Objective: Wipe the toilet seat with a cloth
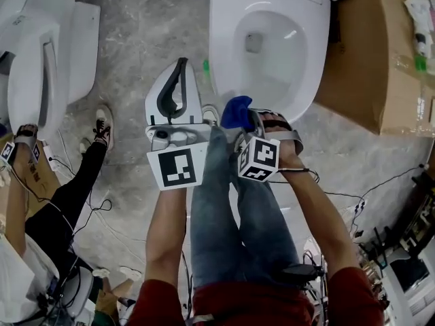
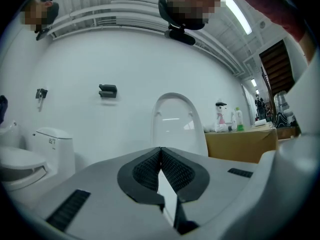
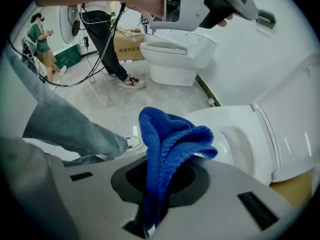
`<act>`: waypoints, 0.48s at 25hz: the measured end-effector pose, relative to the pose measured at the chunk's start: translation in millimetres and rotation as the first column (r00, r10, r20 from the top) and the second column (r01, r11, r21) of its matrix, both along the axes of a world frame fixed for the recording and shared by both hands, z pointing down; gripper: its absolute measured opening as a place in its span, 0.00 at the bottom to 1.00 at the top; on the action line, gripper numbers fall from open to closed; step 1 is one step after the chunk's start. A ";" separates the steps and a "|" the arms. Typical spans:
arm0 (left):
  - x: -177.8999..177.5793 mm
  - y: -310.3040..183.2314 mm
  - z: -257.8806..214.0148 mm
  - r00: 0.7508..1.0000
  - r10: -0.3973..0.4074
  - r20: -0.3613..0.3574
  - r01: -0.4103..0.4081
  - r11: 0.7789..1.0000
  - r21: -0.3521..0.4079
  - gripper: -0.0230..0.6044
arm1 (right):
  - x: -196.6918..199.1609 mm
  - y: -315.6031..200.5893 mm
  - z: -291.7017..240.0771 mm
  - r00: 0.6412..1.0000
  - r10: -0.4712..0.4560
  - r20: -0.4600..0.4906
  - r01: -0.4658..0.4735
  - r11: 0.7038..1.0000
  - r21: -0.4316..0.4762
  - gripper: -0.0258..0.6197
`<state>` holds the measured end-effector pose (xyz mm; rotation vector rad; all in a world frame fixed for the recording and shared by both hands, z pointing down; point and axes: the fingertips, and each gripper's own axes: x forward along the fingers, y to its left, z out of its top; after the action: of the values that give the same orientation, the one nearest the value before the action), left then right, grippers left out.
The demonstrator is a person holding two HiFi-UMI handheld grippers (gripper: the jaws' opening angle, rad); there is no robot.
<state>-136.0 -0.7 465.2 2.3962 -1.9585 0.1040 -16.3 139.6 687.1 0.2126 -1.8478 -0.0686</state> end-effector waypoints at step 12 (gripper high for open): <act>51.0 -5.9 -11.2 0.996 0.086 -0.015 -0.085 0.996 0.027 0.06 | 91.9 2.9 -4.8 0.773 0.620 0.136 -0.594 0.782 -0.186 0.13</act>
<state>-85.0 -6.6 454.1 2.4893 -1.8626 0.0626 75.6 142.6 682.3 0.7412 -1.8790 0.5481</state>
